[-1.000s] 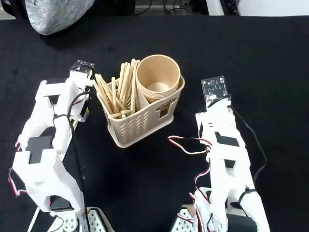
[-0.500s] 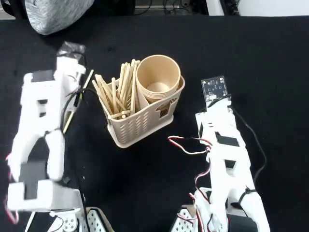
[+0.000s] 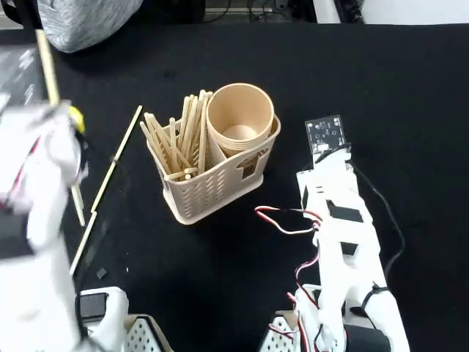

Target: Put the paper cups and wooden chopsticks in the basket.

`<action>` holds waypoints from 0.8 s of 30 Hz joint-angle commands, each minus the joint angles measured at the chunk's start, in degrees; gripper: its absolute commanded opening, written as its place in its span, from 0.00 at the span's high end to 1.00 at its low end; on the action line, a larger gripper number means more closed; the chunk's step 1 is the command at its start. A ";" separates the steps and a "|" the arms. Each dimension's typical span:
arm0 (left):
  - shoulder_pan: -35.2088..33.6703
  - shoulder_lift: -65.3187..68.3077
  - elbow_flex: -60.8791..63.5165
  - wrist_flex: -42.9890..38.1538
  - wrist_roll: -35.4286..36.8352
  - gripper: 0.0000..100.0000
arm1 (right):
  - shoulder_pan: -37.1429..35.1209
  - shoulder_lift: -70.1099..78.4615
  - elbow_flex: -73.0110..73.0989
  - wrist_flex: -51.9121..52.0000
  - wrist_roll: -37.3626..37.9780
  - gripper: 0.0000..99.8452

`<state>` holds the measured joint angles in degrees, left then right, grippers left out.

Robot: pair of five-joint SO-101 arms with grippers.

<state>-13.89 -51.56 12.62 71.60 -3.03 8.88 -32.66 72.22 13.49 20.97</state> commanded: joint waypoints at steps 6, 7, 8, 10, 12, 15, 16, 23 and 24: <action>10.15 -27.52 0.31 -17.76 10.02 0.97 | -0.70 -0.04 -0.13 -0.88 0.44 0.99; 12.18 -27.43 1.45 -20.75 11.25 0.97 | -0.70 -0.04 -0.13 -0.88 0.44 0.99; 14.37 -26.90 2.42 -22.59 12.31 0.97 | -0.70 -0.04 -0.13 -0.88 0.44 0.99; 18.95 -25.14 5.67 -24.62 13.27 0.97 | -0.70 -0.04 -0.13 -0.88 0.44 0.99; 22.20 -23.30 9.27 -25.49 13.36 0.97 | -0.70 -0.04 -0.13 -0.79 0.44 0.99; 23.34 -20.92 16.04 -29.27 13.45 0.97 | -0.70 -0.04 -0.13 -0.79 0.44 0.99; 23.43 -20.40 18.77 -31.47 13.54 0.97 | -0.70 -0.04 -0.13 -0.79 0.44 0.99; 23.52 -19.08 35.30 -44.66 13.63 0.97 | -0.70 -0.04 -0.13 -0.79 0.44 0.99; 23.60 -19.08 36.62 -45.45 13.63 0.97 | -0.70 -0.04 -0.13 -0.79 0.44 0.99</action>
<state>8.79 -70.73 43.91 31.25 9.98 8.88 -32.66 72.22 13.49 20.97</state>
